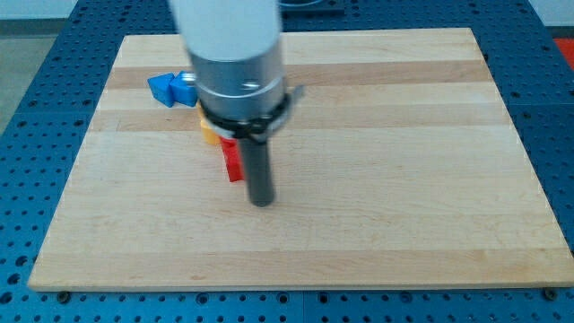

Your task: Slide the red blocks below the yellow blocks

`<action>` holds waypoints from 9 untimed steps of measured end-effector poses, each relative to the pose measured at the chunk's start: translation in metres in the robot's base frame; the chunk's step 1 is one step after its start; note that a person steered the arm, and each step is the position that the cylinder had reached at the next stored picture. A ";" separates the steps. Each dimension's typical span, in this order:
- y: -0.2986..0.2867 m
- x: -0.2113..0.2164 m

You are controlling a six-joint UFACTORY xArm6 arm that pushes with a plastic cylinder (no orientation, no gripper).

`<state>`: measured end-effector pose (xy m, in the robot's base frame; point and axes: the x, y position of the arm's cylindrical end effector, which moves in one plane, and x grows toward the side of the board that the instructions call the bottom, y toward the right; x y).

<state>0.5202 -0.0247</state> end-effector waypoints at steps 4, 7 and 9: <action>-0.005 -0.035; -0.026 -0.036; 0.022 -0.084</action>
<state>0.4358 -0.0030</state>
